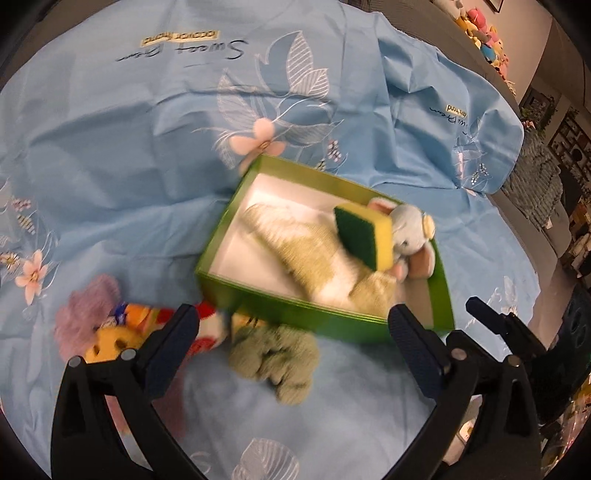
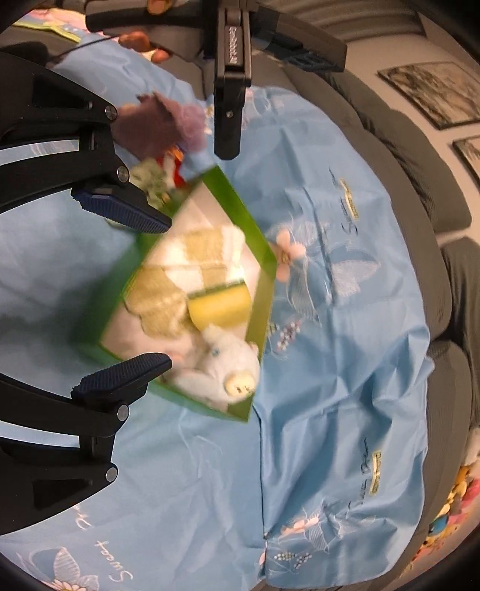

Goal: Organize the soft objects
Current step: 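Carry the elephant with the right gripper and release it into the box, then move the right gripper to the green crumpled cloth and close on it, then lift the green cloth with the right gripper and release it into the box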

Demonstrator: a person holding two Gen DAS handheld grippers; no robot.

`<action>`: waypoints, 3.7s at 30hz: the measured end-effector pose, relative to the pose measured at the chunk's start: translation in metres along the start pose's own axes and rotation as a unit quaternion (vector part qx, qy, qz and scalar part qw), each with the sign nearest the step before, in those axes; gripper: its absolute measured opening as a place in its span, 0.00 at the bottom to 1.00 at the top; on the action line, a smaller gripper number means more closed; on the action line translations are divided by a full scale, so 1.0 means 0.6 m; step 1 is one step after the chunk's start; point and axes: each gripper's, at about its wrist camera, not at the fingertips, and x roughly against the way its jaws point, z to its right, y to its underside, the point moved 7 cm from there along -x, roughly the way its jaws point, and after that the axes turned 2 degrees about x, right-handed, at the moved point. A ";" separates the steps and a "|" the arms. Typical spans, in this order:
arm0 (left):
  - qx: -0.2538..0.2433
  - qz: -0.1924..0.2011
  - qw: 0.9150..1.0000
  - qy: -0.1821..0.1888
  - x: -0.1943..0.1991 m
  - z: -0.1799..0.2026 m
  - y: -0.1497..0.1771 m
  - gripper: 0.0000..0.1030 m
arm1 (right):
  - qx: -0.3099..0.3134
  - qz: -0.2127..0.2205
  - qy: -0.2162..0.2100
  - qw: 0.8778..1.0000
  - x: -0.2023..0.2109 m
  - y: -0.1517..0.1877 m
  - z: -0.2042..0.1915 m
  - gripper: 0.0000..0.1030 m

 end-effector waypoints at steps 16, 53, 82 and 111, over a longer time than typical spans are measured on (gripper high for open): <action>0.026 0.007 0.999 -0.035 0.033 -0.056 0.129 0.99 | 0.071 -0.082 -0.032 0.994 -0.058 0.102 -0.145 0.70; 0.071 -0.067 0.993 0.060 -0.041 -0.080 0.168 0.98 | 0.123 -0.149 -0.149 0.970 -0.118 0.162 -0.254 0.09; 0.084 -0.090 0.983 0.138 0.024 -0.039 0.226 0.14 | 0.129 -0.139 -0.169 0.967 -0.021 0.184 -0.276 0.09; 0.020 -0.003 0.999 0.028 -0.094 0.030 -0.102 0.23 | 0.118 -0.042 -0.031 0.992 -0.152 -0.102 -0.117 0.09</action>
